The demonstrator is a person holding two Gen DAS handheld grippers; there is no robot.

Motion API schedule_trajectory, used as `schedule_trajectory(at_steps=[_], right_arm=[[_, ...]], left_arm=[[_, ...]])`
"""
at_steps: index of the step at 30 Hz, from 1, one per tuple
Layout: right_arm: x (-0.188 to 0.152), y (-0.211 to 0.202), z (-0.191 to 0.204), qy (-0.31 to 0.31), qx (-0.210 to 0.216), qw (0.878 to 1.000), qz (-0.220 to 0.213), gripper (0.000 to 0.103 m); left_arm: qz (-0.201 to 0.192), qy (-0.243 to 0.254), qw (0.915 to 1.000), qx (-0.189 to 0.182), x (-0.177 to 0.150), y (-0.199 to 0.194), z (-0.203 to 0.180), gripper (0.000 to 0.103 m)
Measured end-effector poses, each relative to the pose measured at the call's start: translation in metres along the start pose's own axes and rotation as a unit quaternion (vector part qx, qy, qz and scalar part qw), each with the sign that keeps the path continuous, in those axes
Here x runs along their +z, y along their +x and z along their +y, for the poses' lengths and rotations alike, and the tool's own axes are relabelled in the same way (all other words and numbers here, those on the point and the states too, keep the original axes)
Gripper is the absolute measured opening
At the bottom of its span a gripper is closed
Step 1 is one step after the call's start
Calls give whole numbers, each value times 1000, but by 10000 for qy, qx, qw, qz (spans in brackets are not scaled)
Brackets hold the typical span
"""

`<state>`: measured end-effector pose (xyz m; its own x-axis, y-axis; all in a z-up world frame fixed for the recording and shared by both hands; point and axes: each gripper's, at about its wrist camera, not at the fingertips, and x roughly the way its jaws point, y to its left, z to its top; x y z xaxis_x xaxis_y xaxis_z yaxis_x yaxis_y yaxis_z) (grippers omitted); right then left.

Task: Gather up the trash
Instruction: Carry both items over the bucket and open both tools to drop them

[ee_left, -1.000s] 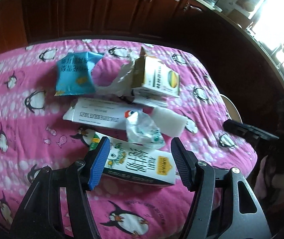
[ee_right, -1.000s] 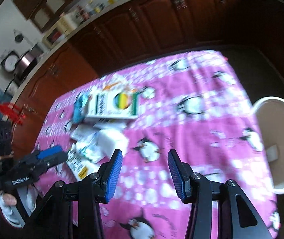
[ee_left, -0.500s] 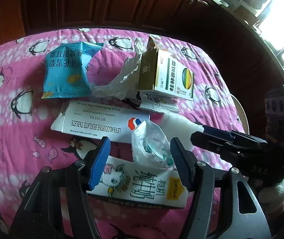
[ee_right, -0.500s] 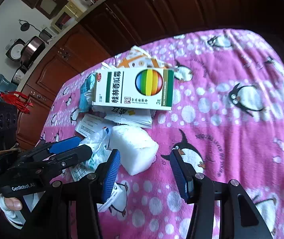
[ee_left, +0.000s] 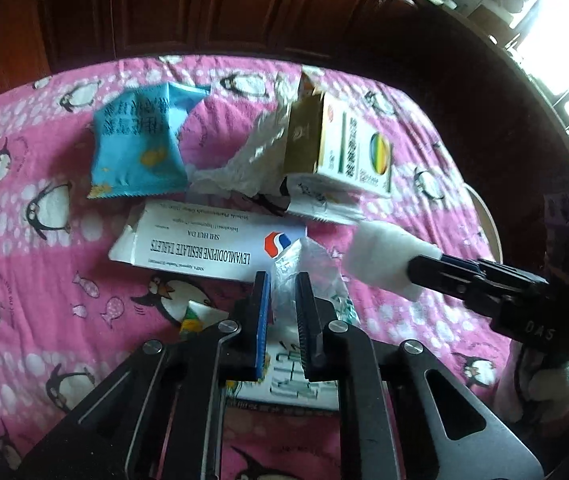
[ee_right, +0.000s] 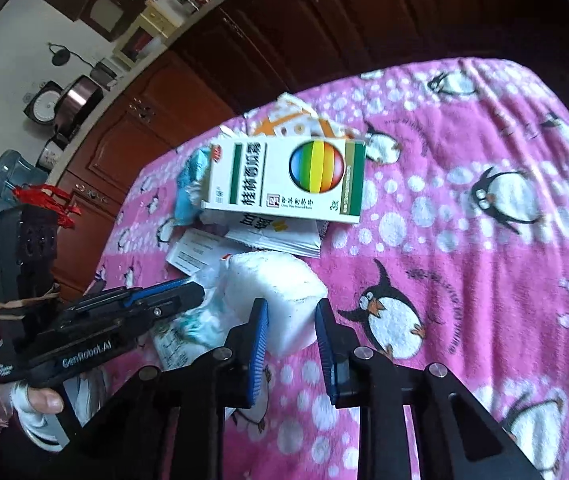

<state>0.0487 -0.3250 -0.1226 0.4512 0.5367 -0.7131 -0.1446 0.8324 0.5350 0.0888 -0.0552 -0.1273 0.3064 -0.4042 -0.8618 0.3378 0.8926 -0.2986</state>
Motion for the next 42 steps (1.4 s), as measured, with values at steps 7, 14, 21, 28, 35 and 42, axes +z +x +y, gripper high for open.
schedule_trajectory(at_steps=[7,14,21,28,35,42], right_arm=[[-3,-44,-5,23,-57,9992,-391,23],[-11,-61,-13,123,-162,9986,-486,23],[-17,-69,-15,160,-195,9982,-536,23],[-17,-88,-17,203,-188,9967,-763,23],[-19,-107,-28,302,-323,9945,-946,23],[-25,-135,-55,532,-544,9902,-1175,23]], left_arm=[[-225,79,9997,16,1,-22,-7,10],[163,-223,9996,-61,2,0,-3,27],[337,-102,9993,142,3,21,-9,9],[-139,169,9998,16,2,-20,-21,7],[-399,481,9979,-187,11,-44,-51,7],[-386,828,9953,-314,20,-34,-98,7]])
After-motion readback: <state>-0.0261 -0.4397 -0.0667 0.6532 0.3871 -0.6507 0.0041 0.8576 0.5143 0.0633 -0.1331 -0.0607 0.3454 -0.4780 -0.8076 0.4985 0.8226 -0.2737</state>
